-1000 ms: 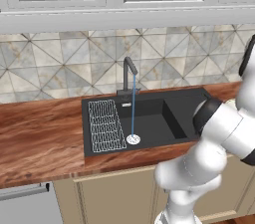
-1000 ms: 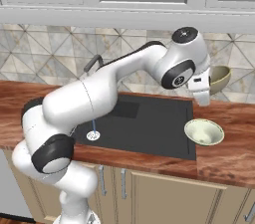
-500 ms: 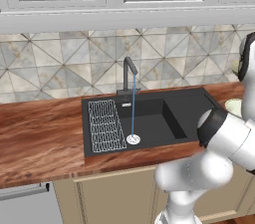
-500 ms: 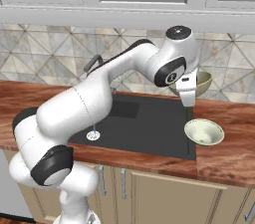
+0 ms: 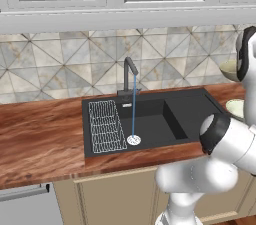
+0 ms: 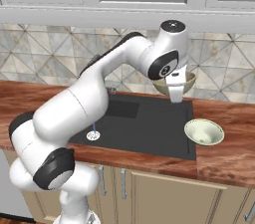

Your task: Rinse each bowl for a few seconds and place them down in the sink or on the counter.

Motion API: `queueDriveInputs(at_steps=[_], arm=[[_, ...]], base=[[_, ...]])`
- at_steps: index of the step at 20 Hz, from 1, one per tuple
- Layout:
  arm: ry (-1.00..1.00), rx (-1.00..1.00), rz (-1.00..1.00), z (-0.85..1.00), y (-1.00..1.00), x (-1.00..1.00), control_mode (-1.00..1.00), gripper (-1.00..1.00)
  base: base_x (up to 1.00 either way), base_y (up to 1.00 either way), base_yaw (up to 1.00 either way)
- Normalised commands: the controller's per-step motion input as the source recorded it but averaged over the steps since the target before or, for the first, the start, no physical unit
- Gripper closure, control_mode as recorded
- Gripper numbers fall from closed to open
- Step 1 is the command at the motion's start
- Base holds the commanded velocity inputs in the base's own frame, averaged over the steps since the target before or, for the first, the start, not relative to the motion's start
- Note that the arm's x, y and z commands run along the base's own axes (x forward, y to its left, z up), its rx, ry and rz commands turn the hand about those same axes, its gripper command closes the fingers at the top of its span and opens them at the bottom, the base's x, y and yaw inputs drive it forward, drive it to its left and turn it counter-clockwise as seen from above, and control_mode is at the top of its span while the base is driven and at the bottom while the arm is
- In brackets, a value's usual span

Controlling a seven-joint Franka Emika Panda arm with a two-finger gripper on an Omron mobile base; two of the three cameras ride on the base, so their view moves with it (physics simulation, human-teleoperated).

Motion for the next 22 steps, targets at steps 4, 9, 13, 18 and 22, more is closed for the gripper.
queueDriveInputs(at_steps=[4,9,13,18,22], arm=[[0.0,0.03,0.05,-0.02,0.51,0.14,-1.0,1.0],[0.0,0.01,0.05,-0.15,0.49,0.08,-1.0,1.0],[0.0,0.03,0.05,-0.2,0.43,0.16,-1.0,1.0],[0.0,0.07,0.06,-0.17,0.41,0.2,-1.0,1.0],[0.0,0.08,0.05,-0.18,0.39,0.23,-1.0,1.0]], base=[[0.0,0.0,0.0],[0.0,0.0,0.0],[0.0,0.0,0.0],[0.0,0.0,0.0],[0.0,0.0,0.0]])
